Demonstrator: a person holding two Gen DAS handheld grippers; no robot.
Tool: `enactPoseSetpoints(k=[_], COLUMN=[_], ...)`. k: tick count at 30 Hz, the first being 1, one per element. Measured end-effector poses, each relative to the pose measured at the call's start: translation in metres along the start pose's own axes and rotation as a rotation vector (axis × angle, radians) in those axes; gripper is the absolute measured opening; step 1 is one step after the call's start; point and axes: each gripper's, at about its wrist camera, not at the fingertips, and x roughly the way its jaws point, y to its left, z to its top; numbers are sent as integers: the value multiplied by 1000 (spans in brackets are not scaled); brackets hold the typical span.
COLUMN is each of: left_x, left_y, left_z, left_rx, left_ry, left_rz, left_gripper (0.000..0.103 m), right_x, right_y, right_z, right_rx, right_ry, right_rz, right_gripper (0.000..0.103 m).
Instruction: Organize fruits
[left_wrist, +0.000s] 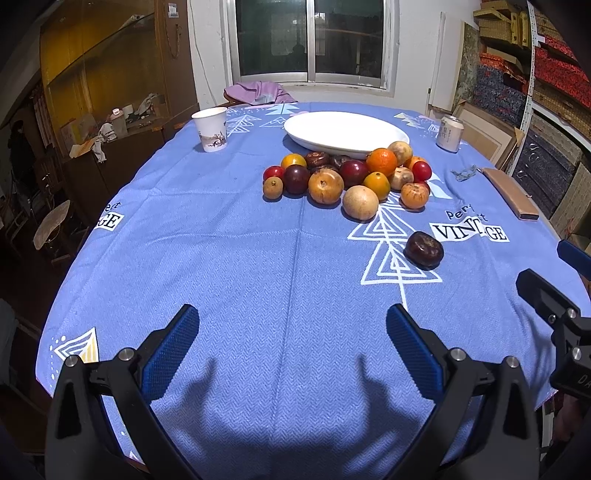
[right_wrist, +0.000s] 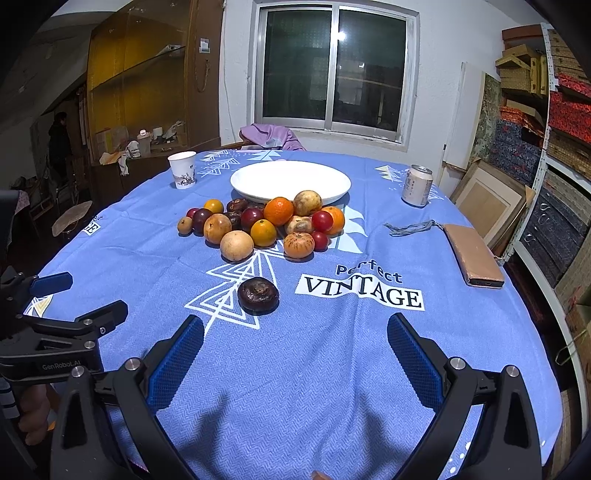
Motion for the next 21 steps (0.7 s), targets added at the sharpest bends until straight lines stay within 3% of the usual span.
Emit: enactPoseSetpoints(k=[21], left_x=[1], left_y=[0], left_z=[1], left_rx=[-2], left_ry=[5], left_rz=[-2], left_gripper=[99], right_x=[2], right_y=[-7], right_z=[0], right_rx=[41], right_ry=[12], right_rz=[15], right_gripper=[100])
